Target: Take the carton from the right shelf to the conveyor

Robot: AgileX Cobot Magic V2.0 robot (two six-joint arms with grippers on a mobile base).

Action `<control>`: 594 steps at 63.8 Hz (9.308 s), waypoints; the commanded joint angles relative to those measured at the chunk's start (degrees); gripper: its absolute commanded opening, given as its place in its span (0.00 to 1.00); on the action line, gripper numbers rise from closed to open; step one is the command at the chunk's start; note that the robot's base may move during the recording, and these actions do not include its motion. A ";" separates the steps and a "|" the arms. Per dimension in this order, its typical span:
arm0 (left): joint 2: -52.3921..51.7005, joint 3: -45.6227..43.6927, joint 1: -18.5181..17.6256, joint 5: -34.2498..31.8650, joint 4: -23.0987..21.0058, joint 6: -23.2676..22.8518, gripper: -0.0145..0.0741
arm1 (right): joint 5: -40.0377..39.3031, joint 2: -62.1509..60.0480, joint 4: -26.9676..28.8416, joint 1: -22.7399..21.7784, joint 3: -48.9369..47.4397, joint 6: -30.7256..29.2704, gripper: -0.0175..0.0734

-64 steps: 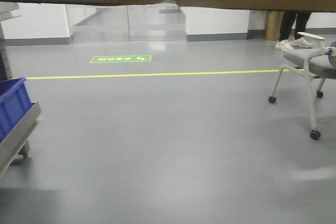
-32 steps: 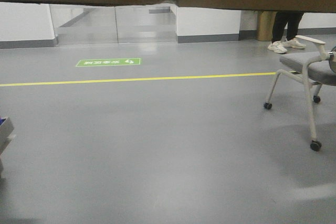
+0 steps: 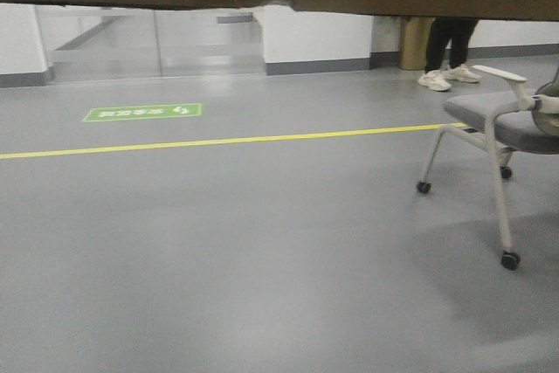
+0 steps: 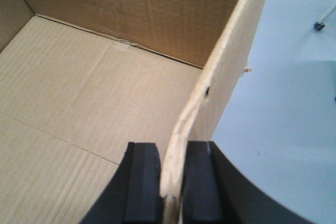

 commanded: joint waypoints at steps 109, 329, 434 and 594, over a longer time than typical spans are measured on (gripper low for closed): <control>-0.33 -0.35 -0.31 -4.88 5.01 0.41 0.14 | -2.92 -0.10 4.22 0.38 -0.18 -1.50 0.12; 1.41 6.29 -0.31 3.17 9.63 -0.70 0.14 | -4.28 6.35 6.38 0.38 -0.18 -1.50 0.12; -5.72 25.39 14.73 -14.83 8.14 -2.35 0.48 | -4.31 10.81 4.41 -11.46 0.35 -2.77 0.30; -66.54 78.48 26.06 -43.33 -12.73 17.58 0.18 | -49.51 -70.36 -5.09 -16.22 76.72 -2.77 0.11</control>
